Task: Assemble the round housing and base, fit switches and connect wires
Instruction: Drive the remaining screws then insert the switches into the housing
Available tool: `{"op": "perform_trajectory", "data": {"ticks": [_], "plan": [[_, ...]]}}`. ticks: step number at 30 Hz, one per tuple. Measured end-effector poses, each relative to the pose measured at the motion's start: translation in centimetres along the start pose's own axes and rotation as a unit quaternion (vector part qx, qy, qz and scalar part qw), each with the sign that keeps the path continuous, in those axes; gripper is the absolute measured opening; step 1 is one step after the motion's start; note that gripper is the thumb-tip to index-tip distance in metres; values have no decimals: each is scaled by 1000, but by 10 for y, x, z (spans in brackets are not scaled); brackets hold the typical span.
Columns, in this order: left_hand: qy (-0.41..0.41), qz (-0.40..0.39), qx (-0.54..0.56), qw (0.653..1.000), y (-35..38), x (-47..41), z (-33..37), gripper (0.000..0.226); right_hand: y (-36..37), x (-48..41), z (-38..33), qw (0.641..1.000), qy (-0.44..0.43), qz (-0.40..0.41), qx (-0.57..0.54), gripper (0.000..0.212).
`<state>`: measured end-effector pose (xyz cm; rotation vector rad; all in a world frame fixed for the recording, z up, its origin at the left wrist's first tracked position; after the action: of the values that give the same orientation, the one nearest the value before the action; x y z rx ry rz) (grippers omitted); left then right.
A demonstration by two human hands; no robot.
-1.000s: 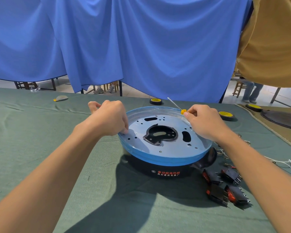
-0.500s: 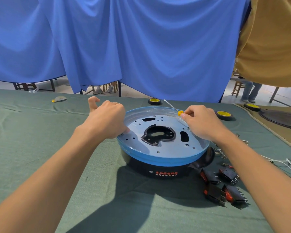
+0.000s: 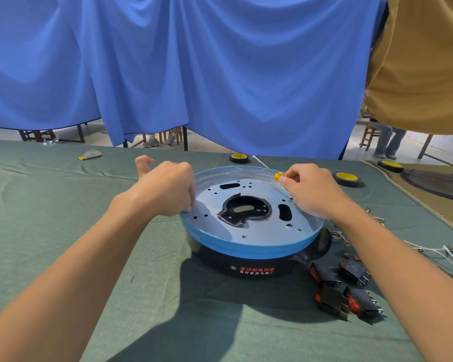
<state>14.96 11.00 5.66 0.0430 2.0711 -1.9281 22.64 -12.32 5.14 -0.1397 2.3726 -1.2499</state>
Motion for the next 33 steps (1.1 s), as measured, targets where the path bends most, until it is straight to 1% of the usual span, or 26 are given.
{"op": "perform_trajectory", "data": {"ticks": [2,4,6,8,9,11,12,14,16,18,20,21,22,23,25,27,28,29,30,33], "plan": [[5,-21,29,999,3,-1,-2,13,0,0,0,1000,1,0,-3,25],[6,-7,43,999,-2,0,-4,6,0,0,0,1000,2,-1,-4,25],[-3,19,26,999,-6,1,-6,19,0,0,0,1000,2,-1,-5,26],[-6,21,-9,1000,-6,2,-4,29,0,0,0,1000,-1,0,-6,25],[-7,16,-23,1000,-5,3,-2,28,0,0,0,1000,-2,1,-7,25],[-7,12,-26,1000,-4,3,0,15,0,0,0,1000,-2,3,-8,25],[-13,3,-16,1000,-4,3,-1,12,0,0,0,1000,-2,4,-7,25],[-28,-23,12,999,-4,3,-3,15,0,0,-1,1000,-3,7,7,26],[-30,-30,34,999,-5,5,-2,14,-2,1,-4,999,-11,16,51,26],[-21,0,69,997,-10,5,-1,9,-5,2,-12,995,-39,31,90,25],[-28,50,165,985,-11,4,-5,8,-10,5,-25,994,-84,32,65,24],[-46,73,244,966,-8,3,-9,11,-12,7,-33,993,-106,28,32,22],[-70,93,332,936,-2,3,-13,14,-15,10,-41,992,-120,21,-10,20],[-101,105,419,896,7,5,-16,16,-18,12,-48,990,-126,13,-57,16],[-165,97,577,794,33,8,-20,18,-21,17,-61,981,-117,7,-157,12],[-206,67,705,675,55,11,-17,20,-21,17,-72,965,-97,7,-245,14],[-214,59,748,625,62,12,-15,20,-19,15,-78,958,-85,7,-275,15],[-215,55,774,593,66,12,-14,21,-15,13,-84,951,-77,7,-299,17],[-208,51,785,581,67,12,-13,21,-12,11,-90,946,-73,11,-317,18],[-156,31,793,588,65,15,-5,24,-1,5,-110,944,-77,53,-316,19]]}}
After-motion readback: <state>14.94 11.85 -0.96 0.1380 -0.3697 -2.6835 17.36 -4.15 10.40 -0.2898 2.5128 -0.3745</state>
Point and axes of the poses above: each hand's wrist, its own x-axis away from the middle knuckle, its own y-axis out of the palm, z = x × y, the point moved 5 cm from there along -x, towards the middle knuckle
